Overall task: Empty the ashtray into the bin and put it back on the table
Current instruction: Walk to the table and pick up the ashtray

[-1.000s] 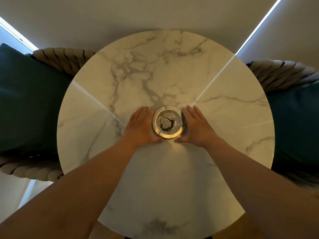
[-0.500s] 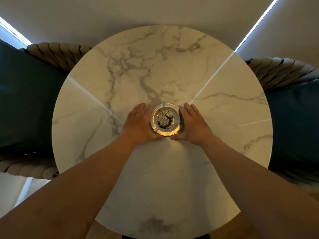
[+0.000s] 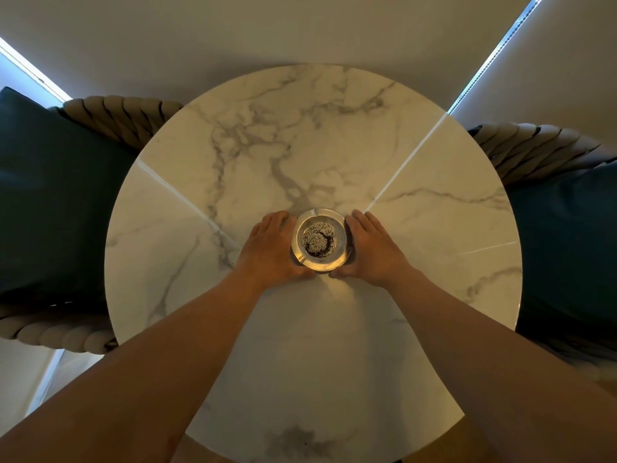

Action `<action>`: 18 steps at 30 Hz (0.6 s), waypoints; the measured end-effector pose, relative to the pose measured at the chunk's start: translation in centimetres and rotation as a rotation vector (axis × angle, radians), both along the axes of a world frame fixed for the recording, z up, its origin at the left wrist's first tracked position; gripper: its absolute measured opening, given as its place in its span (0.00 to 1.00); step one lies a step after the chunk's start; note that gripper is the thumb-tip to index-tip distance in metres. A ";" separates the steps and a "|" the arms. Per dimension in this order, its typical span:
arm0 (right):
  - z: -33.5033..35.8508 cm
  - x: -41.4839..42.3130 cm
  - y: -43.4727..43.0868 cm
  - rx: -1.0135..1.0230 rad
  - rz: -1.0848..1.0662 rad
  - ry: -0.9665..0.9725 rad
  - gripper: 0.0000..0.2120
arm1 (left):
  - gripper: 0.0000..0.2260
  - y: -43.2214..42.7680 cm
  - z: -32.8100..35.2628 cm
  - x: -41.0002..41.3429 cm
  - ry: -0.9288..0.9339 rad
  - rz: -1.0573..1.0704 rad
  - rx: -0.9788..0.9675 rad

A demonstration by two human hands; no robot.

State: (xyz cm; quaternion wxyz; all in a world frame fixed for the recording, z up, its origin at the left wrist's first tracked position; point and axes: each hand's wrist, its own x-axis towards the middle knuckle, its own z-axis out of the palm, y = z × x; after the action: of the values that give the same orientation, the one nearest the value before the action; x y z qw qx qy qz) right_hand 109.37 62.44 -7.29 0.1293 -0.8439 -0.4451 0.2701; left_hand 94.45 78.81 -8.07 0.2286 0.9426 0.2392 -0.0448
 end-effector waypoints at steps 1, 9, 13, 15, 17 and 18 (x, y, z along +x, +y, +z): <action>0.2 0.0 0.0 0.013 0.007 0.002 0.55 | 0.48 -0.1 0.2 -0.1 -0.005 -0.008 0.004; 2.0 -1.4 -0.8 0.066 -0.076 0.122 0.47 | 0.40 -0.6 2.2 -1.4 -0.016 -0.042 -0.029; 2.9 -2.3 -1.7 0.057 -0.073 0.113 0.44 | 0.45 -1.6 3.6 -2.7 -0.041 -0.040 -0.070; 3.6 -2.9 -2.2 0.051 -0.067 0.109 0.43 | 0.46 -2.2 4.5 -3.4 -0.044 -0.032 -0.065; 4.5 -3.6 -2.7 0.053 -0.057 0.110 0.44 | 0.44 -2.8 5.3 -4.3 -0.035 -0.017 -0.059; 4.9 -4.0 -2.9 0.060 -0.050 0.111 0.44 | 0.43 -3.1 5.7 -4.7 -0.030 -0.009 -0.060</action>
State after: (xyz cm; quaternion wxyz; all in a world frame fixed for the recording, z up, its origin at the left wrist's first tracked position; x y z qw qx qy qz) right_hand 105.37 59.51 -2.39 0.1856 -0.8343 -0.4237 0.2999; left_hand 89.76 75.75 -2.33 0.2602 0.9369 0.2303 -0.0389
